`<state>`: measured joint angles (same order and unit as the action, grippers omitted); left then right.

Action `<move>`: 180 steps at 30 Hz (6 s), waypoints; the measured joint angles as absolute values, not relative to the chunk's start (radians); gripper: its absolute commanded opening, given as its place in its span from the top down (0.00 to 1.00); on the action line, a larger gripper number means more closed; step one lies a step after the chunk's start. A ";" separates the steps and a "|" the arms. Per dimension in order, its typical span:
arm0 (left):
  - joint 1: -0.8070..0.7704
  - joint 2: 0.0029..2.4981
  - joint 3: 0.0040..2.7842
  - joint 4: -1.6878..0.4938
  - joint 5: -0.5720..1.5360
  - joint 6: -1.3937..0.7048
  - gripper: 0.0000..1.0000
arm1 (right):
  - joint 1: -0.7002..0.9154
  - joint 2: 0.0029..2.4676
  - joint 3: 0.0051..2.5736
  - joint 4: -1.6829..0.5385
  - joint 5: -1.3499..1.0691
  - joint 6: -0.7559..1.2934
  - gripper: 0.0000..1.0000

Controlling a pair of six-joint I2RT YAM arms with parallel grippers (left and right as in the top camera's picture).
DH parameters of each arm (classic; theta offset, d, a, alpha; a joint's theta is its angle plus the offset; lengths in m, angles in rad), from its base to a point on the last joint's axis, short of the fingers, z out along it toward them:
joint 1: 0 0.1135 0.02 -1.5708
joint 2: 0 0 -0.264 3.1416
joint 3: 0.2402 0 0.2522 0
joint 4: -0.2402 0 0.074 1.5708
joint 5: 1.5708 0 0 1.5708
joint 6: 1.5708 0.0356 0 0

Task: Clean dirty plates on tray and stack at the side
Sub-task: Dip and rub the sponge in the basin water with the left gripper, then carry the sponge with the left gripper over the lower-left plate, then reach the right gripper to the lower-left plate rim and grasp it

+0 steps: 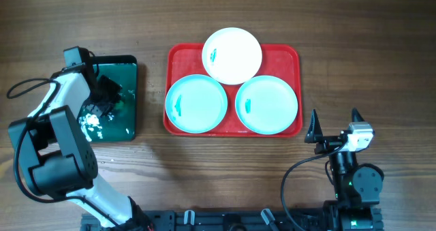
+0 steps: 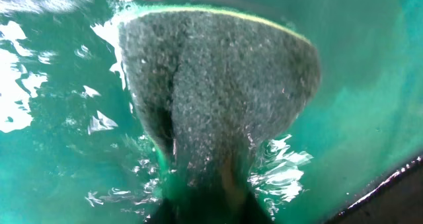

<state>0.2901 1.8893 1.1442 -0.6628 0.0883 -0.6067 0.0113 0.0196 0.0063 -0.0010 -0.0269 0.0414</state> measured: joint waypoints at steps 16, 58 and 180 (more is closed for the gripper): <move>0.287 1.900 1.136 -0.391 -0.109 -0.607 0.18 | 0.011 0.020 0.006 -0.001 -0.027 0.041 0.00; 0.284 1.888 1.149 -0.509 0.010 -0.611 0.02 | 0.011 0.020 0.006 -0.001 -0.027 0.041 0.00; 0.060 1.402 1.362 -0.953 0.102 -0.453 0.00 | 0.066 1.213 1.612 -1.050 -0.598 0.113 0.00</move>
